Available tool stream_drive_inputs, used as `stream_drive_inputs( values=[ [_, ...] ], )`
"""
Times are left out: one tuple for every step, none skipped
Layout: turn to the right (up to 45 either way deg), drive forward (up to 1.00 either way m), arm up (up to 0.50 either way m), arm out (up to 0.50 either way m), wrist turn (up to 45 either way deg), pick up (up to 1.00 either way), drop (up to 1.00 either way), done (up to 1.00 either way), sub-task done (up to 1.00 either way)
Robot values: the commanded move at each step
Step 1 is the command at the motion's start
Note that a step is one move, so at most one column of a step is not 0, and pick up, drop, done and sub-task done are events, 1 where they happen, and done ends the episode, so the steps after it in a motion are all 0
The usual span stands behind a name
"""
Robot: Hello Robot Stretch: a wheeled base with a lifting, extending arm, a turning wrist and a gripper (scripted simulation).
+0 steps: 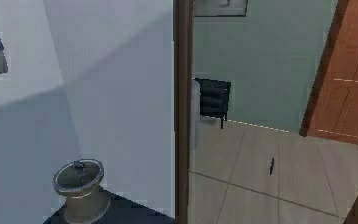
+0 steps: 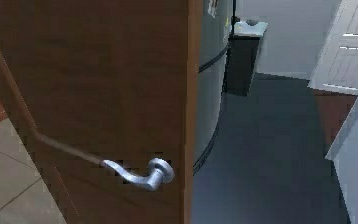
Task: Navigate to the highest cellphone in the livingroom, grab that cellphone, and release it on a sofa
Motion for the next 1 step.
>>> stream_drive_inputs(
  values=[
    [9.0, 0.00, 0.00, 0.00, 0.0, 0.00, 0.00, 0.00, 0.00]
  ],
)
